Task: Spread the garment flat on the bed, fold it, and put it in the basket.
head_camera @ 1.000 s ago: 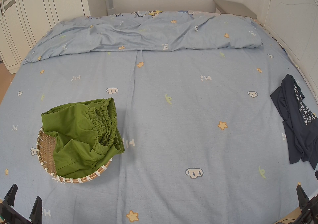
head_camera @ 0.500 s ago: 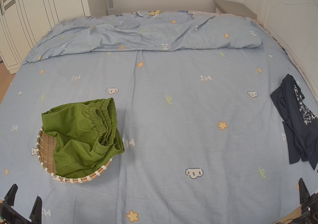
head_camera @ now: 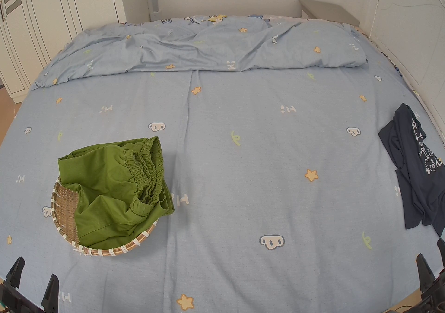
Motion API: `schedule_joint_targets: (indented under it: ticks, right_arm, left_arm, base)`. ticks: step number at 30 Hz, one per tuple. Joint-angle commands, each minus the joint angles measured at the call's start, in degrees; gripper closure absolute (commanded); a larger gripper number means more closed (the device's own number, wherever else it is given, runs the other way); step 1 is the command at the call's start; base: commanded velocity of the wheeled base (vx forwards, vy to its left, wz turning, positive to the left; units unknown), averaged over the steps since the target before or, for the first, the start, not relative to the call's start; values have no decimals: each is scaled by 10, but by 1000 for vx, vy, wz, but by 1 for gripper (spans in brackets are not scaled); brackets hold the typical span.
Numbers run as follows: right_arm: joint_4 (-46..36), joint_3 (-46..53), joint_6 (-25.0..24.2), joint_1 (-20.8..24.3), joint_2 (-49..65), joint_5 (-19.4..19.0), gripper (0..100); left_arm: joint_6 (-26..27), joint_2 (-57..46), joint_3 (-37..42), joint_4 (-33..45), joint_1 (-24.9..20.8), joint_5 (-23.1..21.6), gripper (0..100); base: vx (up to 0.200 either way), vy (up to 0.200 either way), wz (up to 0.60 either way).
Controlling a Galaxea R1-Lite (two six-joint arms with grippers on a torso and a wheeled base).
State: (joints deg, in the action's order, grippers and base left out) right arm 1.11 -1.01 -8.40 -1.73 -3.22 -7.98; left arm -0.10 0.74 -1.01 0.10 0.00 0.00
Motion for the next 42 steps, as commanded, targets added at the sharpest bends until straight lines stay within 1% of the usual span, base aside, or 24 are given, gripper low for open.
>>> schedule_joint_targets:
  ticks: [1,2,3,5,6,7,10,13,15,18,20,21,22,26,29,30,31,32,33,36,37,39,41,42]
  right_arm:
    - [-4,0,89,14,27,134,0]
    - [-5,-1,92,14,27,133,0]
    - [-8,0,98,15,27,121,0]
    - [-7,0,97,13,31,75,0]
    - [-3,1,101,13,31,66,0]
    - [1,3,109,14,31,32,0]
    - [-1,4,103,15,32,-4,0]
    - [1,4,55,14,32,0,0]
    - [6,5,44,14,31,6,0]
    - [6,4,48,14,31,30,0]
    - [6,4,68,14,31,46,0]
    - [6,4,71,14,31,46,0]
    - [3,4,95,14,31,48,0]
    - [-5,1,97,17,31,48,0]
    - [7,6,101,33,15,75,0]
    - [24,10,102,36,13,104,0]
    - [28,10,102,34,13,113,0]
    - [29,10,102,31,14,111,0]
    - [21,10,105,23,23,96,0]
    - [-5,2,106,16,32,10,0]
    - [6,5,106,16,32,3,0]
    - [26,10,108,16,32,0,0]
    - [28,10,88,14,32,15,0]
    - [26,10,26,13,32,71,0]
  left_arm:
    - [0,-7,9,0,0,0,0]
    - [-1,-7,9,0,0,0,0]
    - [0,-7,9,0,0,0,0]
    - [0,-7,8,0,0,0,0]
    - [0,-7,8,0,0,0,0]
    - [-1,-7,9,0,0,0,0]
    - [-1,-7,9,0,0,0,0]
    - [-1,-7,9,0,0,0,0]
    - [0,-7,9,0,0,0,0]
    - [0,-7,9,0,0,1,0]
    - [-1,-7,8,0,0,0,0]
    - [0,-7,9,0,0,0,0]
    - [-1,-7,9,0,0,0,0]
    - [-1,-7,9,0,0,0,0]
    - [0,-7,9,0,0,1,0]
    - [-1,-7,9,0,0,0,0]
    - [0,-7,9,0,0,0,0]
    - [0,-7,9,0,0,0,0]
    - [-1,-7,8,0,0,0,0]
    - [-1,-7,9,0,0,1,0]
    - [-1,-7,9,0,0,0,0]
    - [0,-7,8,0,0,0,0]
    - [0,-7,9,0,0,0,0]
    - [-1,-7,9,0,0,0,0]
  base:
    - [0,0,0]
    - [0,0,0]
    - [0,0,0]
    - [0,0,0]
    - [0,0,0]
    - [0,0,0]
    - [0,0,0]
    - [0,0,0]
    - [0,0,0]
    - [0,0,0]
    - [0,0,0]
    - [0,0,0]
    - [0,0,0]
    - [0,0,0]
    - [0,0,0]
    - [0,0,0]
    - [0,0,0]
    - [0,0,0]
    - [0,0,0]
    - [0,0,0]
    - [0,0,0]
    - [0,0,0]
    - [0,0,0]
    - [0,0,0]
